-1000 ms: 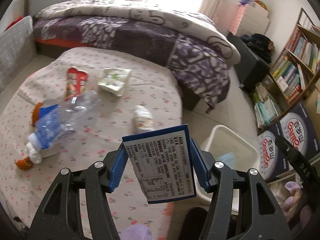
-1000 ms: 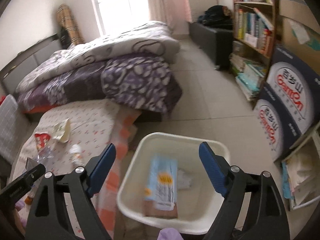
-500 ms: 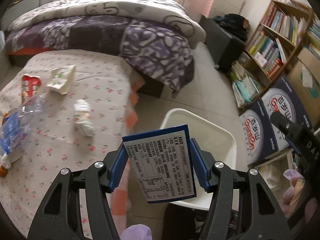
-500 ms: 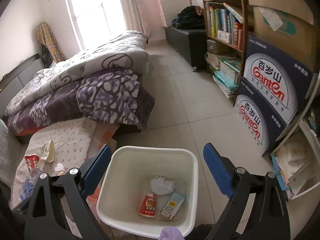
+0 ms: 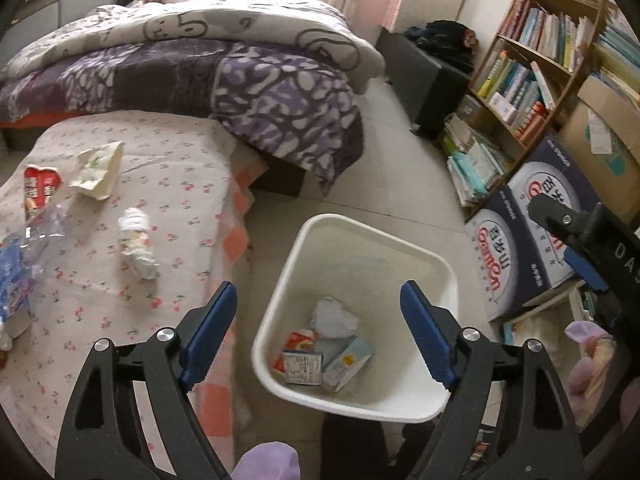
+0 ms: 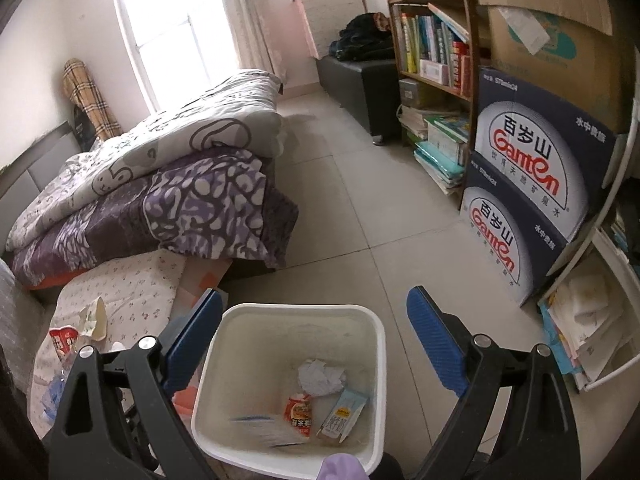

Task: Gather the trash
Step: 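Move both tools back over the cloth toward the remaining trash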

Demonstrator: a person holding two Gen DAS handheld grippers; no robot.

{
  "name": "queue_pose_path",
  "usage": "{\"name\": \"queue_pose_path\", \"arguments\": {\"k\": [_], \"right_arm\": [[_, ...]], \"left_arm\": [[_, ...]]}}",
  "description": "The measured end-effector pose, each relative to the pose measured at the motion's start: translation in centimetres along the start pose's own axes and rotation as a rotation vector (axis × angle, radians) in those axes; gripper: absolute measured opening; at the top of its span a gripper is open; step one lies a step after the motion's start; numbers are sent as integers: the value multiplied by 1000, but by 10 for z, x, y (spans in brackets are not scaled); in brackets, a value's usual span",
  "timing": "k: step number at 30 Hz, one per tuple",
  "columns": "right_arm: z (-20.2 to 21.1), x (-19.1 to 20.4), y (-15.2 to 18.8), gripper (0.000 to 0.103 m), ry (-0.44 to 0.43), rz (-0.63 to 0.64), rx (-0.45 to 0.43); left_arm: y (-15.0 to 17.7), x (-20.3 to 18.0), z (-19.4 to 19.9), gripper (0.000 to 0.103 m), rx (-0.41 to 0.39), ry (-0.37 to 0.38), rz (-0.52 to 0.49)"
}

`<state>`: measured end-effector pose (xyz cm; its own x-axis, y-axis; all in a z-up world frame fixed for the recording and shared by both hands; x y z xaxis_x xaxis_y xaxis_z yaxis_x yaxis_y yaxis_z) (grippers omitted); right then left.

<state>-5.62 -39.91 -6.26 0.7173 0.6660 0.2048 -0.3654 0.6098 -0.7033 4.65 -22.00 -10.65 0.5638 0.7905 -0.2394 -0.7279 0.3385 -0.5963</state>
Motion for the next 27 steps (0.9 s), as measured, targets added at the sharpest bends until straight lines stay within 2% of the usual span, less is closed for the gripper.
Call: {"name": "queue_pose_path", "arguments": {"k": [8,15,24,27], "right_arm": [[-2,45,17,91,-43,94,38],[0,104,39,91,-100,197,70],[-1,172,70,91,-164,296,119],[-2,194,81,91,-183,331,133]], "left_arm": [[8,51,11,83,10,-92,60],[21,108,30,85,21,-186,106],[43,194,57,85,50,-333,180],[56,226,66,86,75,-405,186]]}}
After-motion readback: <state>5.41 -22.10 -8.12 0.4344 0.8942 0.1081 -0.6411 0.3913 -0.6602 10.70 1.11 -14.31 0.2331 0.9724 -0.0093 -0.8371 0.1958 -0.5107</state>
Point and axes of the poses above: each gripper's, at about its wrist camera, not at the fingertips, and z roughly against the way its jaws point, x to its left, y to its underside, the point moved 6 cm from there along -z, roughly the way its jaws point, and after that the axes turned 2 degrees about y, right-handed, at the moved point
